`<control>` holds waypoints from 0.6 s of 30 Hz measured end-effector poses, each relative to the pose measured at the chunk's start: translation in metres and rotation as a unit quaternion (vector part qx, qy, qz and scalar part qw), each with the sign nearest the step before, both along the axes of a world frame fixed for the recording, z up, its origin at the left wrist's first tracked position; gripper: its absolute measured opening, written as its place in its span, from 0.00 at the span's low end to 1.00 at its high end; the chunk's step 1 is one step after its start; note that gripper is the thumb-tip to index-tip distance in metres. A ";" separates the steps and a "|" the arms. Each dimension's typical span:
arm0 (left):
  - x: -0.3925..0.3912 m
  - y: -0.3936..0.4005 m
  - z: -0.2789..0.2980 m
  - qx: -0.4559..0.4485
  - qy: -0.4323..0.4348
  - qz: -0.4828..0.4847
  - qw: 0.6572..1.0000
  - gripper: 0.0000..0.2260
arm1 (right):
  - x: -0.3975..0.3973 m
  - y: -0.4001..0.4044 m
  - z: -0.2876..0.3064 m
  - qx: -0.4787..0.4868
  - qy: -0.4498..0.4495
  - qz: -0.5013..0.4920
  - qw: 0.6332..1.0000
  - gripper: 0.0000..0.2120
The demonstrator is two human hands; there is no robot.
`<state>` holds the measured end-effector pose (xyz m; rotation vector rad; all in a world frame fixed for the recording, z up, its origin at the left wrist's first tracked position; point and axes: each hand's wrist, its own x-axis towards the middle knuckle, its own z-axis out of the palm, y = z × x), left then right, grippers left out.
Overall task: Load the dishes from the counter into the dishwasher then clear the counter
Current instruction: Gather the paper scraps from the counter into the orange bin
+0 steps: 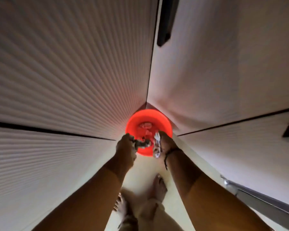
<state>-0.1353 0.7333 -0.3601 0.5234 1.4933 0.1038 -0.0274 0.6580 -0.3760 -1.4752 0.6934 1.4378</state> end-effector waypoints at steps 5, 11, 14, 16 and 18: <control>0.024 0.014 -0.050 -0.063 -0.086 0.049 0.993 0.14 | 0.023 0.011 -0.043 0.001 0.027 -0.052 0.998 0.24; 0.010 0.011 -0.047 -0.073 -0.002 -0.051 0.996 0.24 | 0.030 -0.007 -0.032 -0.063 -0.048 -0.015 0.997 0.24; -0.004 -0.001 -0.012 -0.029 0.013 -0.097 0.995 0.16 | 0.019 -0.025 -0.006 -0.069 -0.089 0.015 0.994 0.20; -0.012 -0.012 0.024 0.023 0.041 -0.165 0.985 0.10 | 0.008 -0.038 0.023 -0.077 -0.136 0.054 0.986 0.13; -0.015 -0.020 0.069 0.082 0.049 -0.232 0.968 0.08 | -0.007 -0.047 0.067 -0.074 -0.176 0.103 0.976 0.11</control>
